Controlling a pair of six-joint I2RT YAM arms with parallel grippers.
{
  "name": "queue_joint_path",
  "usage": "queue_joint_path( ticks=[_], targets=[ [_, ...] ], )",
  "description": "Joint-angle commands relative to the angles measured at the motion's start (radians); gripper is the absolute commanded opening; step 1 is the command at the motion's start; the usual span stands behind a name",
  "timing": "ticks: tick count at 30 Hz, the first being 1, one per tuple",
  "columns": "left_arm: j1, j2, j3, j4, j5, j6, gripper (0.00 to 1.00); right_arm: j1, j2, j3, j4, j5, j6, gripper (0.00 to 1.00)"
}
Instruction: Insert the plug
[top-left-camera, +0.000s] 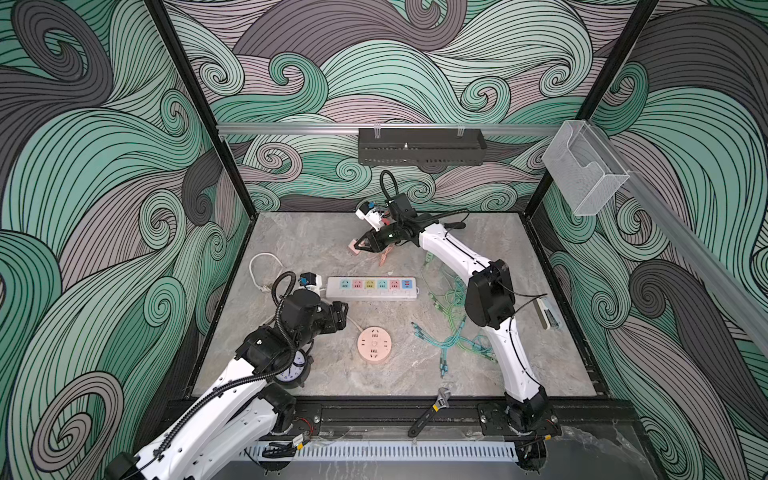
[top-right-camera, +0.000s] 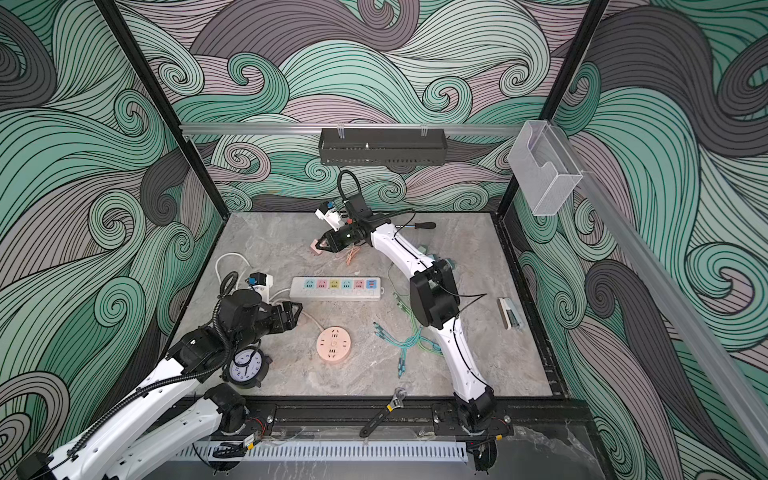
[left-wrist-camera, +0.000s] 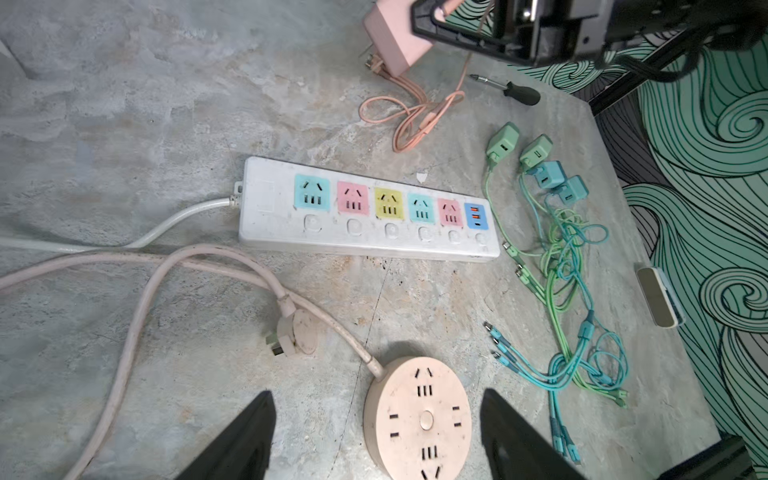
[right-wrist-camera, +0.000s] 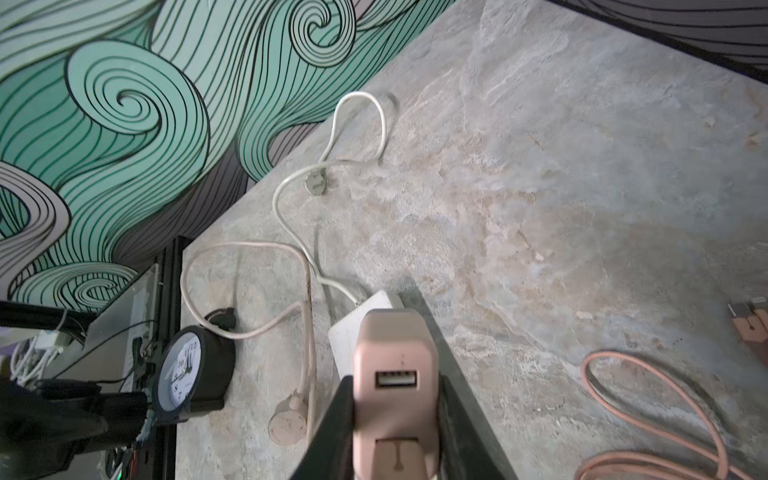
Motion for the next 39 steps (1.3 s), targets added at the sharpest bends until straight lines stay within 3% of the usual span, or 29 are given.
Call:
queue_joint_path(
  ticks=[1,8,16,25,39],
  targets=[
    [0.06,0.05,0.054,0.053,0.037,-0.001,0.76,0.021,-0.048,0.003,-0.076,0.037,-0.122,0.0],
    [0.243,0.153,0.051,0.147,0.224,-0.009,0.73,0.058,-0.044,0.022,-0.155,0.117,-0.244,0.0],
    [0.342,0.271,0.055,0.209,0.302,-0.024,0.71,0.103,-0.039,0.026,-0.195,0.18,-0.352,0.0],
    [0.393,0.406,0.063,0.266,0.337,-0.046,0.6,0.136,-0.039,0.026,-0.223,0.244,-0.433,0.0],
    [0.431,0.65,0.203,0.232,0.322,0.015,0.45,0.15,-0.046,0.014,-0.225,0.243,-0.479,0.0]
  ],
)
